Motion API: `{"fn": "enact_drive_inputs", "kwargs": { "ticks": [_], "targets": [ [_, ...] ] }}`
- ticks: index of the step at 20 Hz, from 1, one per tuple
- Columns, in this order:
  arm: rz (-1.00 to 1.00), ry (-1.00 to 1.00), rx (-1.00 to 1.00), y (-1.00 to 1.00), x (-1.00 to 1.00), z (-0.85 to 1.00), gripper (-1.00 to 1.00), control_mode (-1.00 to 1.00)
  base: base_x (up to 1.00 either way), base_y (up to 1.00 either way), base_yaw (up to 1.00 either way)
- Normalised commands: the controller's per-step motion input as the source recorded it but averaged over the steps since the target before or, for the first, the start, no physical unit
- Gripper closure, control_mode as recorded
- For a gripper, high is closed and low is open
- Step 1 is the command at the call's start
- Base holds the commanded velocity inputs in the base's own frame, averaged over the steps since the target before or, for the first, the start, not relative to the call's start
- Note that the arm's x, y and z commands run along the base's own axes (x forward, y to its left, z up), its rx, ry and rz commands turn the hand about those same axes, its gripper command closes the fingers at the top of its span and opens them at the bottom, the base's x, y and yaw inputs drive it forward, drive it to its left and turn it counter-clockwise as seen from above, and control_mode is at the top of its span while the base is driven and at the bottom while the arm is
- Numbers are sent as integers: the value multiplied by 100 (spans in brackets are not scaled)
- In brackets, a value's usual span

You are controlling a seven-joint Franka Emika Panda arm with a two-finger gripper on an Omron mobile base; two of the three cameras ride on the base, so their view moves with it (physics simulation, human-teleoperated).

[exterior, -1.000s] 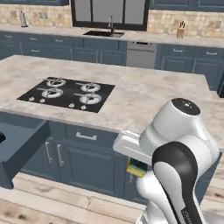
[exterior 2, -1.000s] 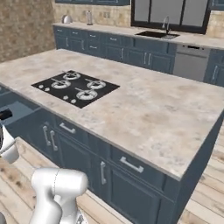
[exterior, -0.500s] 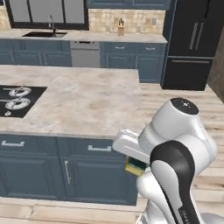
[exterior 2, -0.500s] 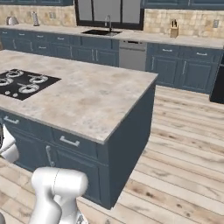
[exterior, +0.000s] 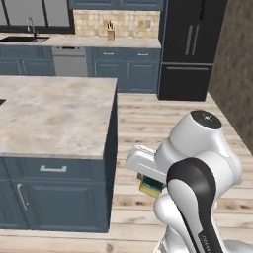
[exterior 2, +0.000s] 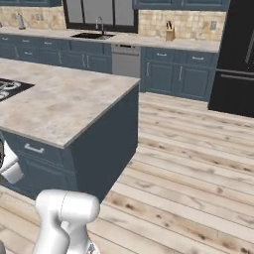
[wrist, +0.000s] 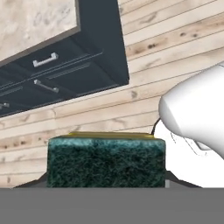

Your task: Restock the sink supplies by placing the sponge and soap dispenser on the counter and next to the sink. Make sure the soap dispenser is upright.

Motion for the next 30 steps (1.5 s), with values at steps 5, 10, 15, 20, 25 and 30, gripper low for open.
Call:
{"fn": "enact_drive_inputs", "kwargs": {
  "ticks": [5, 10, 15, 20, 25, 30],
  "targets": [
    [0, 0, 0, 0, 0, 0, 100, 100, 65, -100, 0],
    [0, 0, 0, 0, 0, 0, 100, 100, 99, -100, 0],
    [0, 0, 0, 0, 0, 0, 100, 100, 100, -100, 1],
    [0, 0, 0, 0, 0, 0, 100, 100, 100, -89, 2],
    [0, 0, 0, 0, 0, 0, 100, 100, 100, -62, 1],
    [0, 0, 0, 0, 0, 0, 100, 100, 100, -33, 0]
  ]
}}
